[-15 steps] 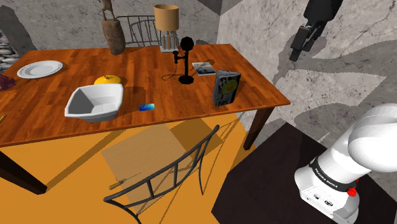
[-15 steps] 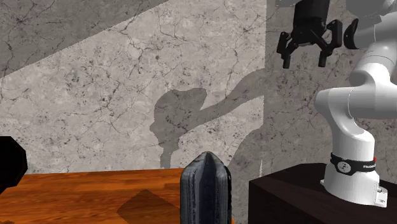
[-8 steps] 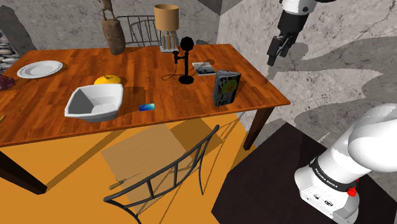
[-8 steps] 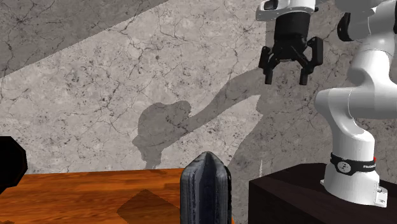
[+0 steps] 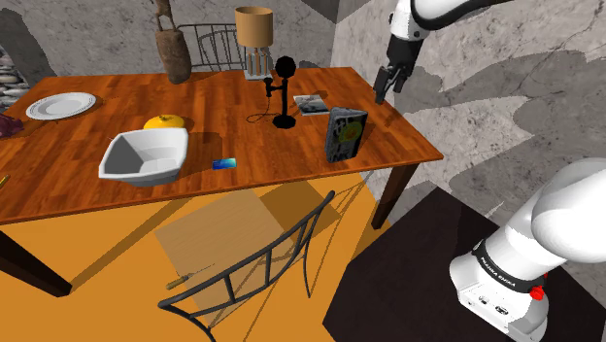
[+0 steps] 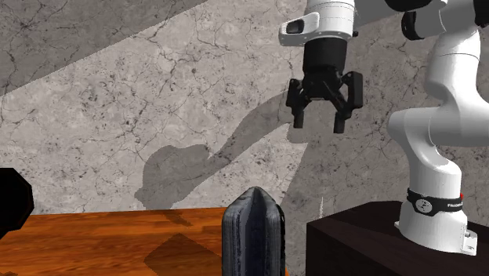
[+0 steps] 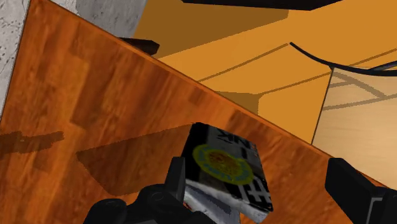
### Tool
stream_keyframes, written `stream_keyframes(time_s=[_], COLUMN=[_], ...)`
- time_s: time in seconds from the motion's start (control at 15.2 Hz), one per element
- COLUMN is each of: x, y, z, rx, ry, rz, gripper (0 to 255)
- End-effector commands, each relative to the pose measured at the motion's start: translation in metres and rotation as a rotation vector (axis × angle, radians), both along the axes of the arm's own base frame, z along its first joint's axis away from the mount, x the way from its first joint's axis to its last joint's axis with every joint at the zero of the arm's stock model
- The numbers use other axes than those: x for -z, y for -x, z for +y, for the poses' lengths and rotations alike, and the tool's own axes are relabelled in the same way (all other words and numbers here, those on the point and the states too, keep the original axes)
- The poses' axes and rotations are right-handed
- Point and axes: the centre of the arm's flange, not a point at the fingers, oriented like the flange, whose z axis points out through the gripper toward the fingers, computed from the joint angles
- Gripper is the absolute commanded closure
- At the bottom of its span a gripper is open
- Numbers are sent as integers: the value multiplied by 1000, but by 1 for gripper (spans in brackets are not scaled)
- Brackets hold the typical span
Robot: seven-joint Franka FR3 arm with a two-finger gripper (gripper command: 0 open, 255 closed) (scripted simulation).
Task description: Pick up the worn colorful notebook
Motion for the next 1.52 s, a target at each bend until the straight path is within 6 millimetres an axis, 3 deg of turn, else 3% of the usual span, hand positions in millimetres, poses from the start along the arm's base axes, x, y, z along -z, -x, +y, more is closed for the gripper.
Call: stream_keyframes(time_s=[0.0,0.86,1.45], x=[16,105,145], y=[-22,-164,-164], z=[-2,-12,-12], rx=[-6,-41,-41], ry=[-5,-39,-39], rz=[-6,-39,-39], gripper=[0,0,0])
